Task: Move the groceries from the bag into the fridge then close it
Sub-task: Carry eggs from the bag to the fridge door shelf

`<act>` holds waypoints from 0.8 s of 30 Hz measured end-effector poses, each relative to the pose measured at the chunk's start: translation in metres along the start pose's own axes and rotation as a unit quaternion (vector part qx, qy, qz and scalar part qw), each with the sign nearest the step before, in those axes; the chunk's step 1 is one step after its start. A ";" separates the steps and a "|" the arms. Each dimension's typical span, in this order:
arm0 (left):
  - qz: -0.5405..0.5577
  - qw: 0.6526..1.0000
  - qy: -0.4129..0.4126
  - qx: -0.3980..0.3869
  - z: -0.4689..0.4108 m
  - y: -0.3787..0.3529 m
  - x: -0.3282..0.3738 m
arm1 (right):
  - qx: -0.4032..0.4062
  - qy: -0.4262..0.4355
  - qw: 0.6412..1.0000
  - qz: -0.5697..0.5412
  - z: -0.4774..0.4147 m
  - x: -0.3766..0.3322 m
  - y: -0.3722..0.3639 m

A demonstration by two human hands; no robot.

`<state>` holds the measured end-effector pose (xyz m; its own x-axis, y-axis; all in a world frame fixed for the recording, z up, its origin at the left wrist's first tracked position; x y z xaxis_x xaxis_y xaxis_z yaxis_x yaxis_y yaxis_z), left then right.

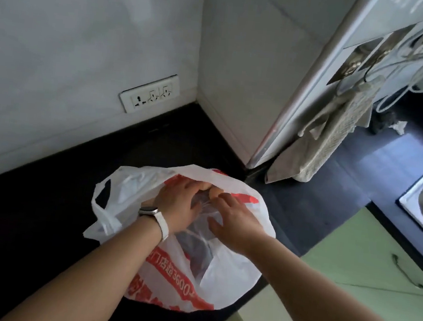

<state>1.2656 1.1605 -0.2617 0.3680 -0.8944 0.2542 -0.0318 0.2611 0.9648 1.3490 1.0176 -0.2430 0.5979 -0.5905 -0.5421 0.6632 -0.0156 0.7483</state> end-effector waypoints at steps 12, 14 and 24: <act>0.104 0.970 0.150 -0.158 -0.038 -0.026 0.002 | -0.019 -0.053 0.994 -0.094 -0.041 0.036 0.001; 0.163 0.947 0.187 -0.203 -0.041 -0.033 0.002 | -0.019 -0.067 0.990 -0.124 -0.044 0.039 0.002; 0.209 0.916 0.242 -0.240 -0.033 -0.047 -0.005 | -0.095 -0.024 0.993 -0.063 -0.064 0.039 -0.015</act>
<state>1.2963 1.1650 -0.3110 0.7902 -0.4430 0.4235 0.1043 0.7781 0.6194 1.3908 1.0463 -0.3000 0.4860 -0.6317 -0.6040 0.8064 0.0578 0.5885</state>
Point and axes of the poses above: each hand's wrist, its own z-axis away from the middle knuckle, its own y-axis out of the back of the hand, x = y × z, the point moved 3 cm from there along -z, towards the middle knuckle, and after that the axes turned 14 degrees about -z, right-handed, at the moved point
